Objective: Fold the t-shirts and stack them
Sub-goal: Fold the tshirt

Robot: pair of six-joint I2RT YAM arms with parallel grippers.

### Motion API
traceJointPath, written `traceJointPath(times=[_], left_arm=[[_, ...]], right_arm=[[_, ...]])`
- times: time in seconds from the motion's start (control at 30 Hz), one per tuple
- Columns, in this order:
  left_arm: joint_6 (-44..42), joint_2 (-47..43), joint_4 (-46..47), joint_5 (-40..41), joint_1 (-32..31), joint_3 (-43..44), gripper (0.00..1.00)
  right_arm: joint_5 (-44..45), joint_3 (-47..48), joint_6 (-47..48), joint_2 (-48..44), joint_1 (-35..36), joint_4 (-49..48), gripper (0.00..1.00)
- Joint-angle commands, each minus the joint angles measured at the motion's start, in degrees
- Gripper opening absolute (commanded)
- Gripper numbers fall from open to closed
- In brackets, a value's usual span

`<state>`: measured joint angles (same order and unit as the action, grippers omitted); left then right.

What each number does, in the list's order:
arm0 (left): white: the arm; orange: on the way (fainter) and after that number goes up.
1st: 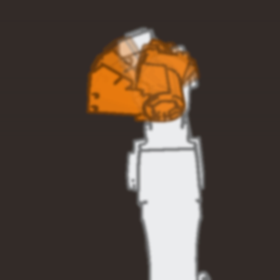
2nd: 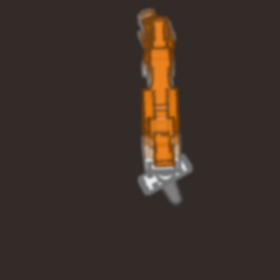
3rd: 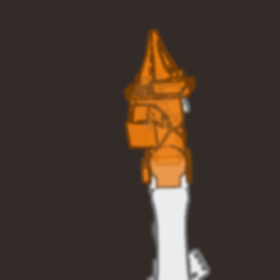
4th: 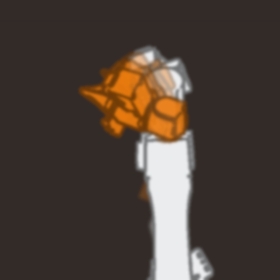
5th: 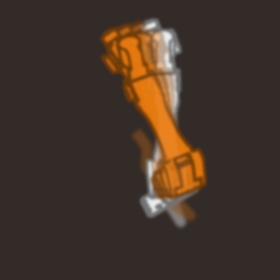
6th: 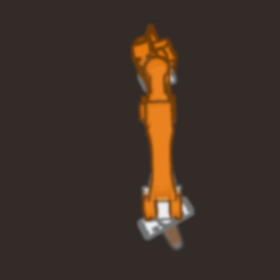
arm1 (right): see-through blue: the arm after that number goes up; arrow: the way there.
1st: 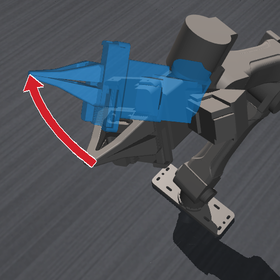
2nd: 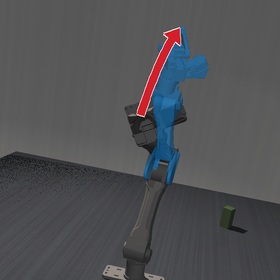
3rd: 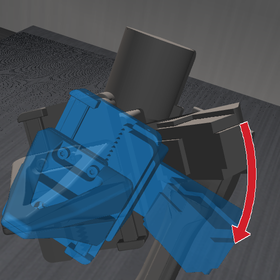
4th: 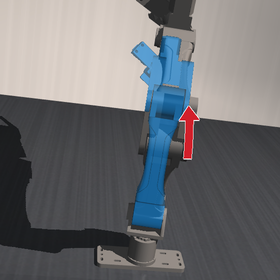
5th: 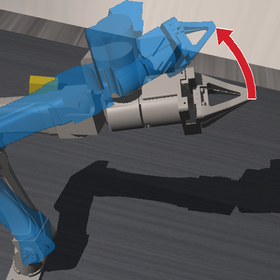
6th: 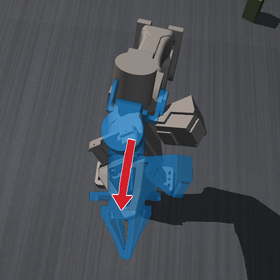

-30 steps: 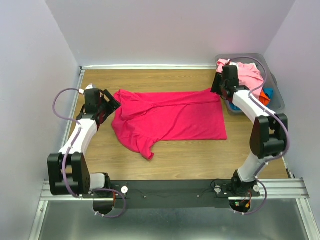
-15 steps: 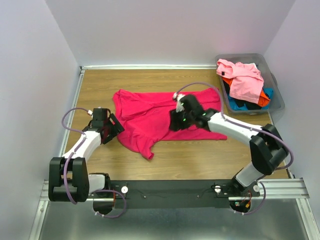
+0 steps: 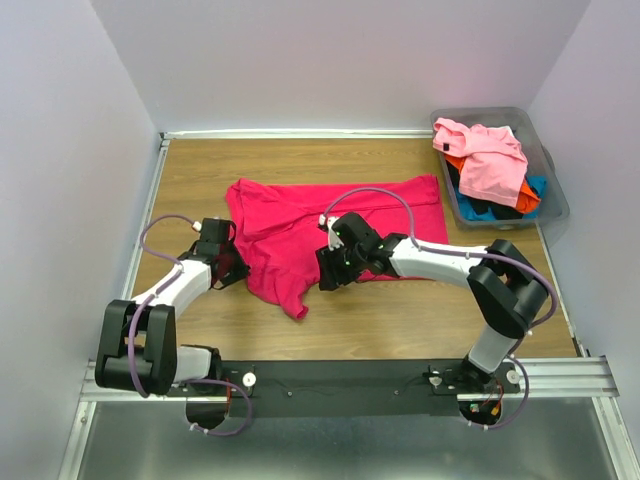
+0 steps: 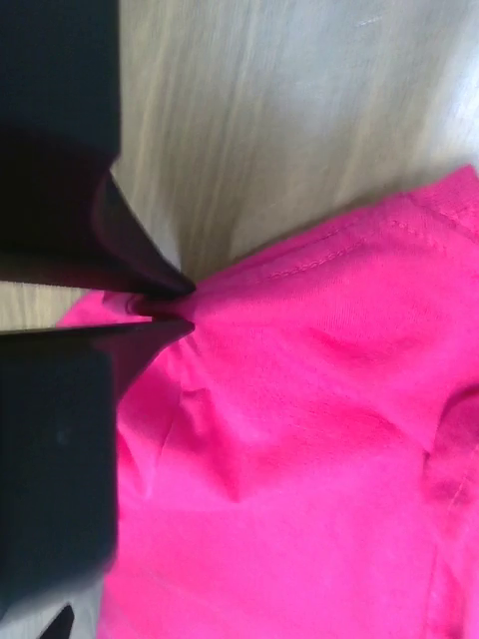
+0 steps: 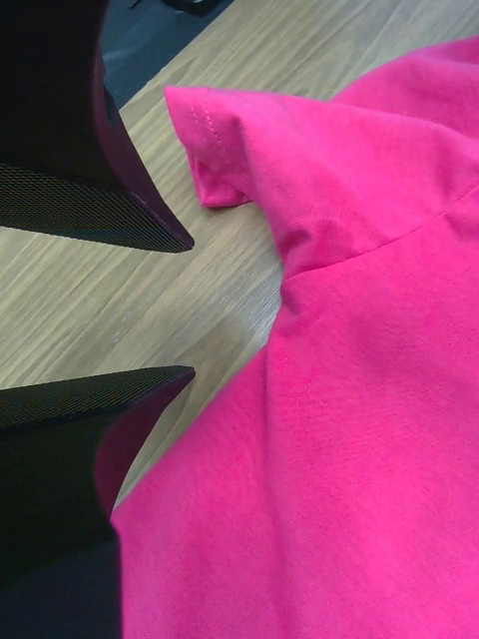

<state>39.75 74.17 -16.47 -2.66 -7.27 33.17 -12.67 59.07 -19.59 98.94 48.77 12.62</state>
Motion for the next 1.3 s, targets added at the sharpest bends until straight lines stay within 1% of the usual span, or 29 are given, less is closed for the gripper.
traceJointPath(times=[0.0, 0.03, 0.07, 0.1, 0.23, 0.3, 0.4, 0.43, 0.5, 0.53, 0.57, 0.6, 0.63, 0.73, 0.8, 0.93, 1.07, 1.2, 1.27], left_arm=[[-0.5, -1.4, -3.8, 0.5, -0.5, 1.0, 0.07], [-0.6, -2.0, -5.2, 1.9, -0.5, 2.8, 0.04], [-1.3, -3.3, -8.5, 2.2, -0.6, 4.0, 0.04], [-1.6, -3.9, -10.2, 4.7, -0.6, 5.1, 0.04], [-3.3, -7.3, -18.8, 11.2, -1.0, 10.5, 0.04], [-3.7, -7.8, -20.5, 12.7, -1.0, 11.3, 0.06], [-4.2, -7.9, -21.3, 14.8, -1.1, 12.3, 0.28], [-4.3, -7.8, -21.3, 15.0, -1.1, 12.5, 0.39], [-4.2, -7.8, -20.4, 14.4, -1.3, 13.5, 0.52], [-4.2, -8.1, -19.7, 13.7, -1.3, 13.7, 0.57], [-3.8, -8.7, -18.9, 12.5, -1.3, 13.7, 0.69], [-3.7, -8.8, -18.2, 12.1, -1.3, 13.7, 0.76], [-3.7, -8.9, -17.0, 11.9, -1.3, 13.8, 0.89], [-4.2, -8.4, -15.4, 12.3, -1.3, 14.0, 0.9], [-4.3, -8.4, -14.0, 13.4, -1.3, 14.1, 0.9], [-5.4, -8.8, -11.4, 16.4, 0.0, 12.8, 0.88], [-7.3, -9.8, -8.1, 16.6, 0.6, 10.7, 0.88], [-9.4, -11.0, -4.5, 17.2, 0.6, 8.3, 0.88], [-10.3, -11.7, -3.2, 17.0, 0.6, 7.3, 0.88]], right_arm=[[2.7, -0.5, -1.0, -0.6, 0.4, -2.1, 0.57], [2.9, -1.0, -1.0, -0.7, 0.4, -2.0, 0.57], [3.7, -1.1, -1.1, -0.9, 0.4, -2.0, 0.57], [4.2, -1.4, -1.3, -1.1, 0.4, -1.9, 0.57], [8.6, -3.1, -2.9, -2.9, 0.4, -1.7, 0.58], [10.0, -3.5, -2.9, -3.4, 0.3, -1.7, 0.58], [11.0, -3.9, -2.0, -3.6, 0.4, -1.5, 0.58], [10.6, -3.4, -1.1, -3.4, 0.4, -0.9, 0.58], [7.3, -2.3, 0.2, -3.2, 0.4, -0.1, 0.58], [6.4, -1.4, 1.1, -3.3, 0.5, 0.4, 0.58], [5.9, -0.8, 1.6, -3.4, 1.3, 0.5, 0.58], [5.1, -0.1, 2.3, -3.4, 1.9, 0.5, 0.58], [5.0, 1.4, 3.7, -3.2, 3.7, 0.6, 0.58], [3.9, 3.9, 4.4, -1.4, 6.8, 0.9, 0.57], [3.3, 6.6, 4.2, 0.6, 8.2, 1.1, 0.54], [3.3, 10.4, 3.7, 4.6, 11.7, 1.4, 0.51], [3.2, 13.3, 2.6, 8.3, 13.5, 1.6, 0.5], [5.3, 15.1, 0.4, 11.4, 13.8, 2.5, 0.48], [5.8, 16.3, 0.3, 12.9, 13.8, 3.0, 0.45]])
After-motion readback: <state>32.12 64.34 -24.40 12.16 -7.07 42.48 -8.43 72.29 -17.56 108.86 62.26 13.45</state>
